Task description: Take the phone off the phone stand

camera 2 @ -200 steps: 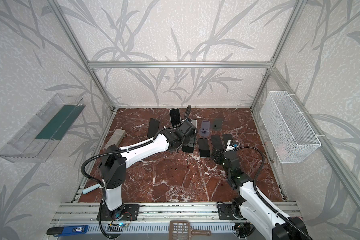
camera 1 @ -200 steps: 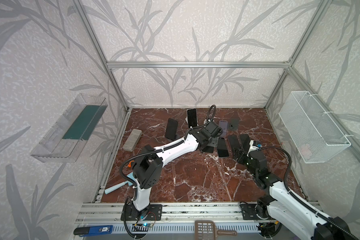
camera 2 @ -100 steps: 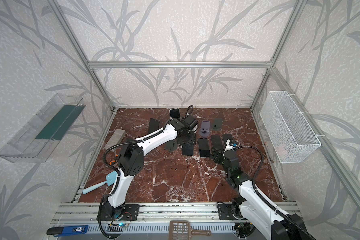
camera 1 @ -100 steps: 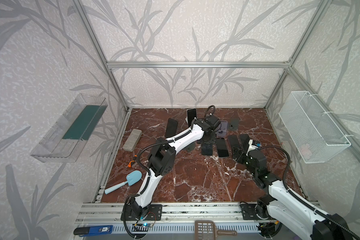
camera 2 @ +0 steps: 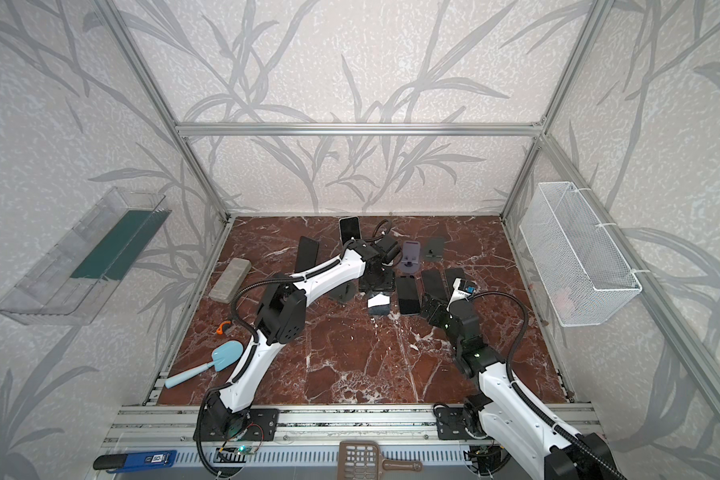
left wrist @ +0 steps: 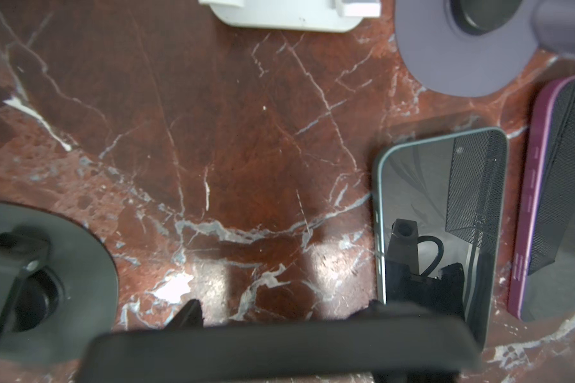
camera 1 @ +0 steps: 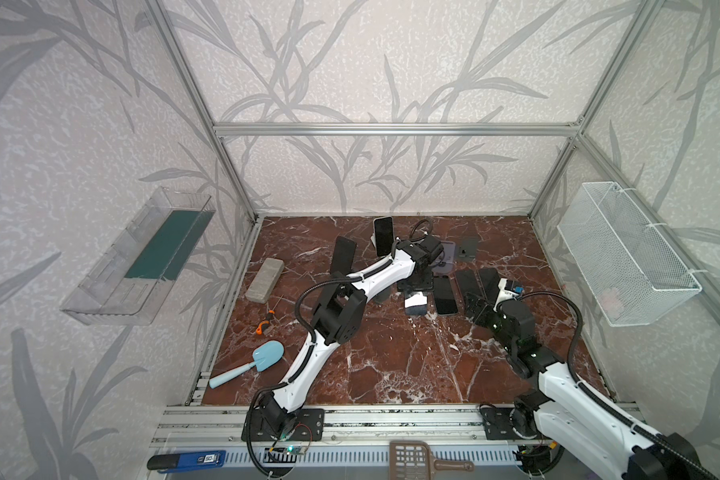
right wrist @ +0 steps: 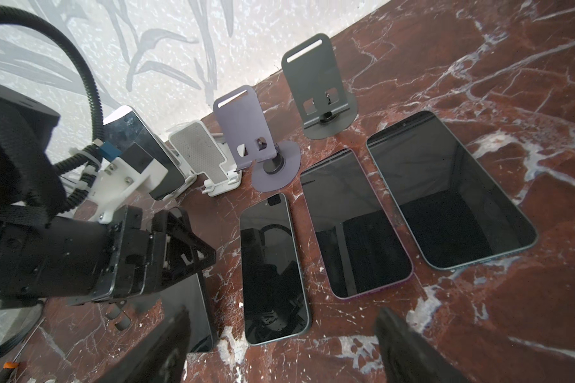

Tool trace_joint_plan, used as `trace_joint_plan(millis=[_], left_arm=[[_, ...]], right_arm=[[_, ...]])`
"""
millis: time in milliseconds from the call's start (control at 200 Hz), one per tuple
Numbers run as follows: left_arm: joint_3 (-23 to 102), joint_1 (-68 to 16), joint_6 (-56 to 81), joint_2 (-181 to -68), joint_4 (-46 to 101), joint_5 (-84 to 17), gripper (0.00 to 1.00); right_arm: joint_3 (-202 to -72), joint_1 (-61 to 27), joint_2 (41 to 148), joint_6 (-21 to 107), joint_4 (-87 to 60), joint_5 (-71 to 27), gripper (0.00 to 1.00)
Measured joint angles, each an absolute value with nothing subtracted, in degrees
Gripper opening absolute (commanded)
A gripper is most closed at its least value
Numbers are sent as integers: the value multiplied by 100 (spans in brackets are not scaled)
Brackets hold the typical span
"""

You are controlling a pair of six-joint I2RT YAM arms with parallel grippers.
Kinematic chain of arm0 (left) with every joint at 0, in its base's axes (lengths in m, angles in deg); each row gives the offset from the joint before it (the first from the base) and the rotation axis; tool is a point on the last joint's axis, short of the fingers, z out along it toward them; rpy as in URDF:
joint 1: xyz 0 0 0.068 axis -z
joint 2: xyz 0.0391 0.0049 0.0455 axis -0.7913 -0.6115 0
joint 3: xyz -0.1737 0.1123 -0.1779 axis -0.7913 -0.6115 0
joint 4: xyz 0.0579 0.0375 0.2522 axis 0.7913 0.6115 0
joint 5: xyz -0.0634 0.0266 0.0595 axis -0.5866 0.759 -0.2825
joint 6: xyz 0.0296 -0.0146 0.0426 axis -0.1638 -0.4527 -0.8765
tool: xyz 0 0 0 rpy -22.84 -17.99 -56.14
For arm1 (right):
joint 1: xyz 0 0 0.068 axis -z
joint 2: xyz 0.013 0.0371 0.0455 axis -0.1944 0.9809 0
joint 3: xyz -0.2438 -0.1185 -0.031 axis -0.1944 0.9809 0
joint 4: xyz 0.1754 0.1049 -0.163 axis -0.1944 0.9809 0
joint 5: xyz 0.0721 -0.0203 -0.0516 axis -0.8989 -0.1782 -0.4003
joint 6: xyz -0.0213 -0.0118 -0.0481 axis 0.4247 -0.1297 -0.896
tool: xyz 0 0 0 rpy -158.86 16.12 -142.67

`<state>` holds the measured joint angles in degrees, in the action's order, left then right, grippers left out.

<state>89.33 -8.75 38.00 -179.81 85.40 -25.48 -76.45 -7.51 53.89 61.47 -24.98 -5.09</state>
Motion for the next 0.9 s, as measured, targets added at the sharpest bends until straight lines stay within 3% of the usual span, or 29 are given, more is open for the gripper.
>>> trace_joint_plan(millis=[215,305,900], left_arm=[[8979,-958,3918,-18042,8562,-2744,25],[9011,-1004,3977,-18099,8566,-2884,31],[9009,-993,4060,-18206,8474,-3230,37]], right_arm=[[-7632,-751,4917,6162,-2423,-347,86],[-7632,-751,4797,6162,-2412,-294,86],[-7302,-753,4718,6632,-2548,-266,85]])
